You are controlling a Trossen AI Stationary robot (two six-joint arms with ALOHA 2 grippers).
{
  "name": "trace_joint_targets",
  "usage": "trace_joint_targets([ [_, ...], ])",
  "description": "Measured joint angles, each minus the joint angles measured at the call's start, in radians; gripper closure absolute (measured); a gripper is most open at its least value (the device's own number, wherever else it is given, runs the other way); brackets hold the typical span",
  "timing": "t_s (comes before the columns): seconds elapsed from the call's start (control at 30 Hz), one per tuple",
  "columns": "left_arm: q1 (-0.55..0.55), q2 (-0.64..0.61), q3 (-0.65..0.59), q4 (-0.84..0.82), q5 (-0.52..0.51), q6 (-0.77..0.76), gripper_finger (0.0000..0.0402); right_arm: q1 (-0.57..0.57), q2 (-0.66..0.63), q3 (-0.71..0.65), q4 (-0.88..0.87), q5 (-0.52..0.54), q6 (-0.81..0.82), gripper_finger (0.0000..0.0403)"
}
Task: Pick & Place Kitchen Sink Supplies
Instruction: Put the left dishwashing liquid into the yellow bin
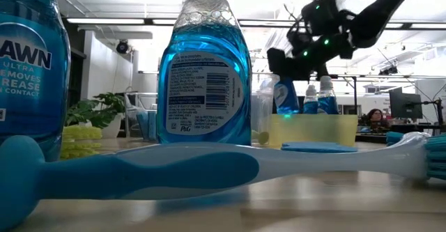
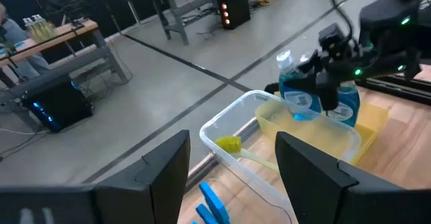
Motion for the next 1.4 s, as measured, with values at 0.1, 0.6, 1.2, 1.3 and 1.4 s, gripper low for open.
trace_joint_targets([
  [0.1,0.0,0.0,0.0,-0.001,0.003,0.0,0.0188,-0.023,0.056,0.021,0.023,-0.009,-0.005,0.024],
  [0.6,0.0,0.0,0.0,-0.003,0.012,0.0,0.0188,-0.116,0.105,0.059,-0.005,-0.03,-0.008,0.024],
  [1.2,0.0,0.0,0.0,-0.003,0.014,0.0,0.0188,-0.134,0.105,0.058,-0.013,-0.094,0.009,0.0209],
  [1.3,0.0,0.0,0.0,-0.003,0.014,0.0,0.0188,-0.134,0.105,0.058,-0.018,-0.095,0.008,0.0206],
  [1.4,0.0,0.0,0.0,-0.003,0.014,0.0,0.0188,-0.134,0.105,0.058,-0.019,-0.108,0.006,0.0205],
])
